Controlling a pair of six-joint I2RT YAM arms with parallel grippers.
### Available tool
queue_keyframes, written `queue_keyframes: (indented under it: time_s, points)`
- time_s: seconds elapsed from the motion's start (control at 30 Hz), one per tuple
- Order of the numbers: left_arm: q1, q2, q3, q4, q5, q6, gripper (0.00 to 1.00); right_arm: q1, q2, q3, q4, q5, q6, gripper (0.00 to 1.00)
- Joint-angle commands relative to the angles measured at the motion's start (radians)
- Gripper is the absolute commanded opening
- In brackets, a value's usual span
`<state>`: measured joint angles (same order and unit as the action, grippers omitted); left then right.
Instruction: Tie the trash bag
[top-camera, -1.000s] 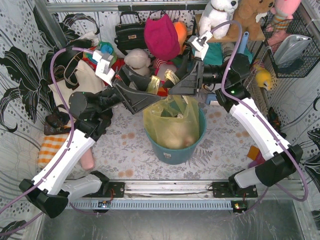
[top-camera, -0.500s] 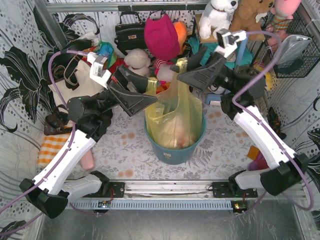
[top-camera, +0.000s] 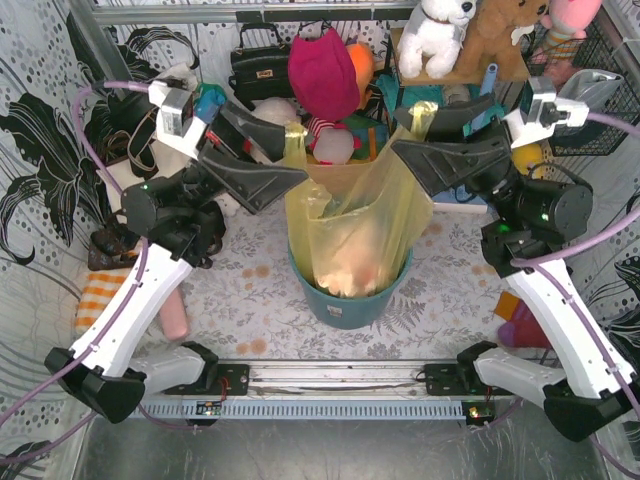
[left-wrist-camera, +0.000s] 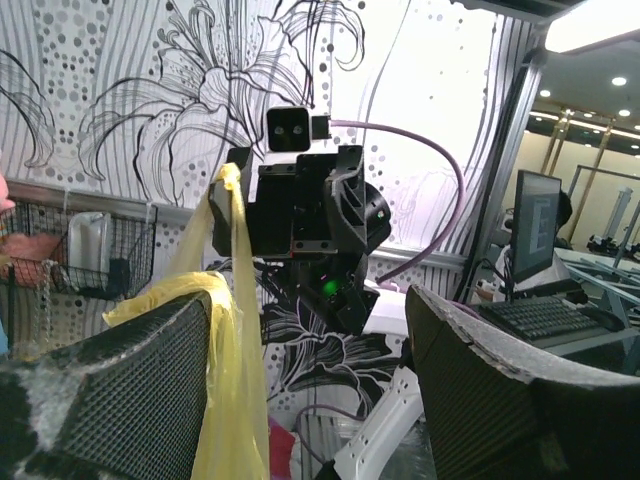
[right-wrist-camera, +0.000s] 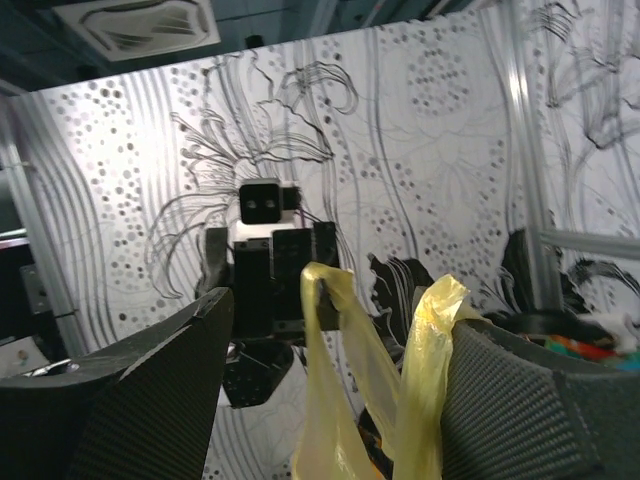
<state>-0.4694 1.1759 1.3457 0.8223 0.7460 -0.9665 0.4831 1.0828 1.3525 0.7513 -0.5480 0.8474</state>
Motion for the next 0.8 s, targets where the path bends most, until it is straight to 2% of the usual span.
queue_keyframes:
  time_s: [0.0,0.1,0.17,0.33,0.4,0.5,0.67,0.77]
  points:
    - [0.003,-0.035,-0.139,0.100,0.002,-0.037,0.81,0.003,-0.102,-0.170,-0.074,0.082,-0.081,0.72]
    - [0.009,-0.017,-0.217,0.211,-0.004,-0.131,0.81,0.003,-0.149,-0.286,-0.096,0.122,-0.086,0.71]
    - [0.028,0.020,-0.164,0.269,0.016,-0.194,0.81,0.003,-0.147,-0.291,-0.099,0.136,-0.098,0.71]
    - [0.039,0.160,0.271,0.199,0.106,-0.239,0.82,0.003,-0.041,-0.026,-0.106,0.052,-0.140,0.70]
    - [0.038,0.183,0.339,0.254,0.132,-0.296,0.82,0.002,-0.028,0.029,-0.072,0.033,-0.125,0.70]
    - [0.040,0.135,0.241,0.298,0.132,-0.311,0.82,0.003,-0.051,-0.001,-0.048,0.039,-0.110,0.70]
    - [0.039,-0.019,-0.079,0.218,0.047,-0.187,0.83,0.003,-0.110,-0.162,-0.092,0.072,-0.100,0.70]
    - [0.040,-0.048,-0.177,0.215,0.012,-0.176,0.83,0.003,-0.121,-0.218,-0.108,0.088,-0.099,0.70]
